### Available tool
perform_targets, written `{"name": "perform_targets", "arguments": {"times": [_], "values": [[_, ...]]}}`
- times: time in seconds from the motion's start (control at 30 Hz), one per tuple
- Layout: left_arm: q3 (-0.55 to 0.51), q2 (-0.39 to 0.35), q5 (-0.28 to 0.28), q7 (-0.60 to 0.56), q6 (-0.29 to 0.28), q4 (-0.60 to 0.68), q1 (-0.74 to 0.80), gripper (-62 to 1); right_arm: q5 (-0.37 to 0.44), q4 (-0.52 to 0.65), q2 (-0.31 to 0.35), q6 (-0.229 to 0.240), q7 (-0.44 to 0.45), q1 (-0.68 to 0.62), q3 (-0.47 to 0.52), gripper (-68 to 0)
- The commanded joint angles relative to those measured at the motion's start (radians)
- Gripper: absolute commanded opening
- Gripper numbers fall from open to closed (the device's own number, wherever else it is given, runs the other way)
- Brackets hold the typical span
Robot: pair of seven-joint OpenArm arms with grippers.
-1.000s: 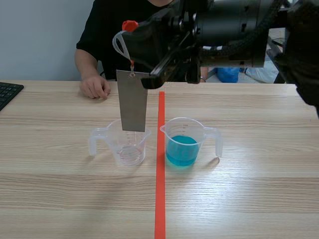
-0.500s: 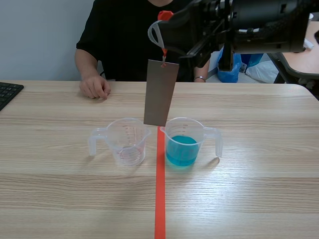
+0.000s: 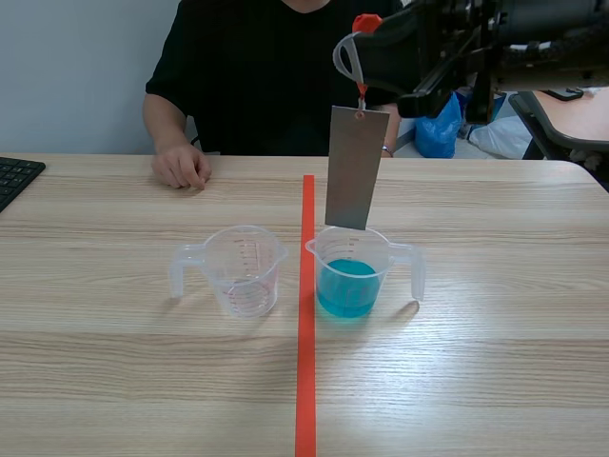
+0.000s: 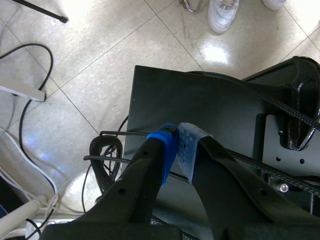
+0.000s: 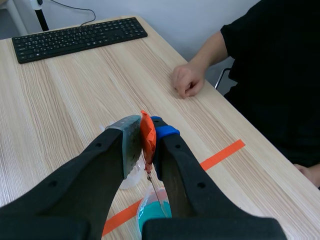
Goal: Do the redox reaction experiment.
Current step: 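Move the plate over the blue solution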
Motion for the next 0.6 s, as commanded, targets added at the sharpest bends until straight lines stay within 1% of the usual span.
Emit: {"name": "perform_targets", "arguments": {"times": [0.0, 0.23, 0.57], "values": [[-0.003, -0.001, 0.0, -0.011, -0.003, 0.006, 0.008, -58.2, 0.011, -0.013, 0.016, -0.001, 0.004, 0.042, 0.014, -66.9], [-0.003, -0.001, 0.0, -0.011, -0.003, 0.006, 0.007, -58.2, 0.028, -0.056, 0.016, 0.0, -0.008, 0.064, 0.014, -66.9], [-0.003, -0.001, 0.0, -0.01, -0.003, 0.006, 0.008, -58.2, 0.031, -0.058, 0.016, -0.001, -0.026, 0.064, 0.014, -66.9]]}}
